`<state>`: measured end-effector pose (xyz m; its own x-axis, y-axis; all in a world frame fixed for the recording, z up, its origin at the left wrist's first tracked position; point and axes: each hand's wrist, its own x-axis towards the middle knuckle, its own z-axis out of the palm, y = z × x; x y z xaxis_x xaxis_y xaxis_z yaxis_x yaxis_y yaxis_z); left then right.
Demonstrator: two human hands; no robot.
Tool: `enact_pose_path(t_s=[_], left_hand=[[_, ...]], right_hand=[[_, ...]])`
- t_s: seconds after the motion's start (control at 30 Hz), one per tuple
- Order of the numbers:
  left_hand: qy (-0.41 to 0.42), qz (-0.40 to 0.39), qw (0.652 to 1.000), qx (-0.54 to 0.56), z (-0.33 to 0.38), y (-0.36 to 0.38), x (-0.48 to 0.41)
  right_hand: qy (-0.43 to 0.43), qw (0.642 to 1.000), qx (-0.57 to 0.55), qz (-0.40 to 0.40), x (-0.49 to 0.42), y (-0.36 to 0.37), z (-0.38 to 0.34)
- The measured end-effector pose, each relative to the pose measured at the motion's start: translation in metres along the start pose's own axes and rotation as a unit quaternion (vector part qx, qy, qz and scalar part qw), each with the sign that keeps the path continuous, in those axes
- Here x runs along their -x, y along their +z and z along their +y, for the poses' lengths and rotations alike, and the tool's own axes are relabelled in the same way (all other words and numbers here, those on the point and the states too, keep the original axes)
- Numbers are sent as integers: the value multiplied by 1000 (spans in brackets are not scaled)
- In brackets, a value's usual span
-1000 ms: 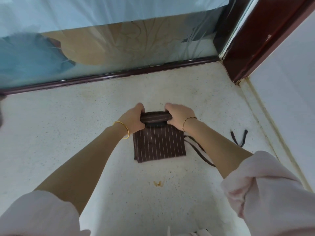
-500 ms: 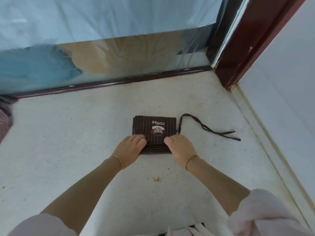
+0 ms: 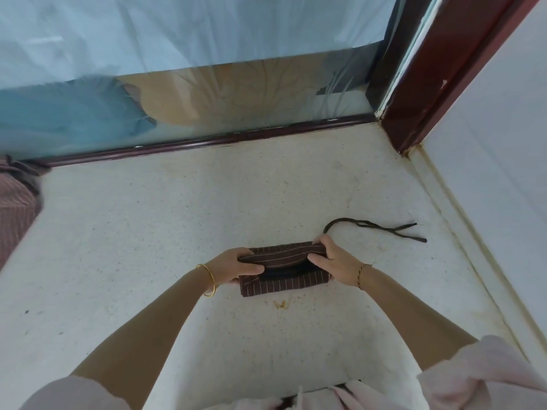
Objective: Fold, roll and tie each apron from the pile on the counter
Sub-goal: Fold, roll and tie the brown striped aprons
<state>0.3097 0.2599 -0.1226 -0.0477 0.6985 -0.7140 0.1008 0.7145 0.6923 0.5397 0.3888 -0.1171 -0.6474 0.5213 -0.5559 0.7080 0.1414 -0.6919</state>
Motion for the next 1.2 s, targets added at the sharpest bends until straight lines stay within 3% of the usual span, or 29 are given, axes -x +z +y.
enact_pose_path(t_s=[0.1,0.17,0.33,0.5,0.63,0.9,0.93,1.03,1.07,1.1,1.17,1.2], left_hand=[[-14,20,992,123,-10,5,1],[-24,42,987,150,-13,8,0],[-4,195,978,-76,-7,20,-8],[48,281,943,-172,-3,31,-11],[71,315,916,-239,1,36,-14],[-9,343,901,-267,-1,38,-18],[-2,359,876,-321,-4,37,-17],[149,408,732,-525,6,35,-17],[204,374,723,-544,16,39,-17],[235,317,745,-538,27,44,-19],[190,192,813,-516,40,55,-28],[148,160,818,-532,42,58,-32]], right_hand=[[21,999,17,32,-5,5,-4],[40,997,32,53,-9,7,-7],[76,979,131,139,-15,23,-11],[94,960,180,192,-20,37,-10],[102,951,194,216,-21,43,-8],[117,924,297,209,-26,49,-13],[118,920,310,208,-27,50,-14],[121,914,329,203,-28,51,-17],[123,915,329,200,-28,51,-19],[126,916,326,195,-29,50,-20],[124,926,305,184,-33,47,-21],[121,938,270,183,-34,44,-20]])
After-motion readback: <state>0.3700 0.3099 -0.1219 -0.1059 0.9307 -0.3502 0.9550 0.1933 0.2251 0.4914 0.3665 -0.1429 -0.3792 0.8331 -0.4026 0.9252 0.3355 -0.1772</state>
